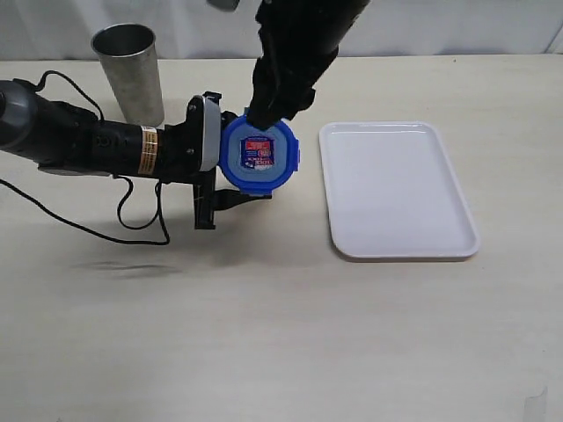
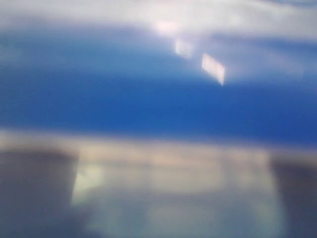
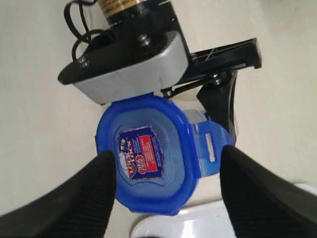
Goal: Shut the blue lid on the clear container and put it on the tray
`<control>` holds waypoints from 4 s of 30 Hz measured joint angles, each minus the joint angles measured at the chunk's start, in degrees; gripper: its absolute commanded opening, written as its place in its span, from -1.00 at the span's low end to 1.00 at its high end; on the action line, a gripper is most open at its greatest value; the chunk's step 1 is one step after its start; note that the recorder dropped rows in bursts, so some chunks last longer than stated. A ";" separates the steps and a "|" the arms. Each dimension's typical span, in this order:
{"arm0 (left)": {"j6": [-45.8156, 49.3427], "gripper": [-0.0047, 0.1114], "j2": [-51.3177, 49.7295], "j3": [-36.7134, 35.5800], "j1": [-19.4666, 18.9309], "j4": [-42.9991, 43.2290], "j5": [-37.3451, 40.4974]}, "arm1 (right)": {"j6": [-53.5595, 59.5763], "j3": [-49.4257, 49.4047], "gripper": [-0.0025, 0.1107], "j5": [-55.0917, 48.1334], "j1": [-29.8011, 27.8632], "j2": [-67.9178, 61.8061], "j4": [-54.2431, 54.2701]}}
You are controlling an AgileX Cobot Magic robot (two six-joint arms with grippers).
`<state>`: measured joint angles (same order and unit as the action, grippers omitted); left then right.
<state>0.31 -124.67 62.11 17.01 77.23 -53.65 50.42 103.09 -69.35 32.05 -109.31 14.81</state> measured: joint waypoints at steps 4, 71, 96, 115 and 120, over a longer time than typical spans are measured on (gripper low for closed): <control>0.12 -0.92 0.00 0.00 0.00 0.09 0.00 | -0.29 0.00 0.06 1.21 3.23 -1.92 -5.32; -24.00 -0.92 -0.37 -0.30 -1.69 -3.44 -3.86 | -19.73 0.43 -0.53 4.75 -3.82 -4.99 -6.03; -29.56 -0.92 0.80 -0.30 -1.57 -1.30 1.44 | -29.10 -0.49 -0.53 3.97 -5.01 -7.42 -9.02; -26.06 -0.92 -1.44 -0.30 -1.48 -5.18 -0.88 | -33.29 -0.49 -0.25 2.80 -5.07 -6.59 -8.88; -25.69 -0.92 -1.44 -0.30 -1.34 -5.18 -0.88 | -33.80 -0.51 -0.14 4.64 -4.96 -3.18 -8.01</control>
<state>-25.38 -126.11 61.81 15.67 72.05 -54.53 16.62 102.57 -64.71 27.09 -112.49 6.80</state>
